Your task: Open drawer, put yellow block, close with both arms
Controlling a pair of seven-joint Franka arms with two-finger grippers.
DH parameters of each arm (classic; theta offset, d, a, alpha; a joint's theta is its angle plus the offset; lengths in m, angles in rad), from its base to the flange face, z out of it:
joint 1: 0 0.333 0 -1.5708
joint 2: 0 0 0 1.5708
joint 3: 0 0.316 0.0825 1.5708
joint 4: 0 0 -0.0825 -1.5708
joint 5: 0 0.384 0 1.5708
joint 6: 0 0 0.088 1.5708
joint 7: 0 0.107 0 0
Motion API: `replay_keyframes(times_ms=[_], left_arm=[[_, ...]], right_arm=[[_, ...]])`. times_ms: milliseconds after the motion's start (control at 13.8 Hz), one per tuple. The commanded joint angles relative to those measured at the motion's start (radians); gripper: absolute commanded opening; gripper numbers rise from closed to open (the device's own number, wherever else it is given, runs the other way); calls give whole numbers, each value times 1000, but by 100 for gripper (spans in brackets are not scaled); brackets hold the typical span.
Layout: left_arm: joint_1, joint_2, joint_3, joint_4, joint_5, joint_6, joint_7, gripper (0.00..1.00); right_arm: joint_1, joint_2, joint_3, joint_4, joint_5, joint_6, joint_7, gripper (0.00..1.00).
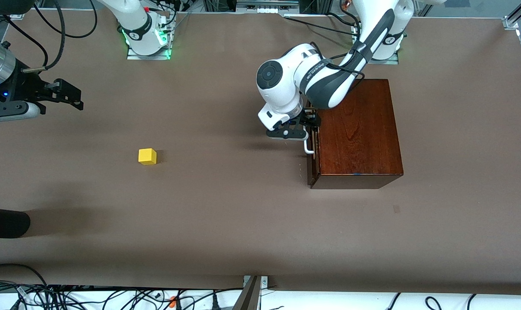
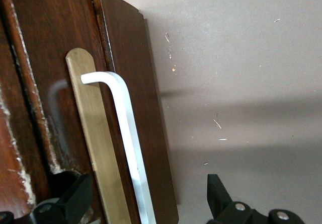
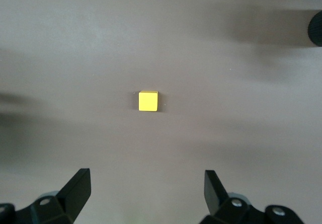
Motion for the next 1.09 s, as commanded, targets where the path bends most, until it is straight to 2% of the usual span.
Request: replay_keyframes(times_ms=[0, 579, 796, 1013], left_arm=[[-14, 37, 7, 26, 30, -4, -19, 100], [-41, 57, 9, 31, 30, 15, -58, 100], [-44, 64, 7, 31, 12, 111, -62, 100], [-72, 79, 7, 45, -33, 127, -68, 100]], right_arm=[[-8, 11, 3, 26, 6, -23, -1, 100], [-8, 11, 3, 26, 6, -23, -1, 100], [-8, 11, 3, 26, 6, -23, -1, 100], [-8, 11, 3, 26, 6, -23, -1, 100]])
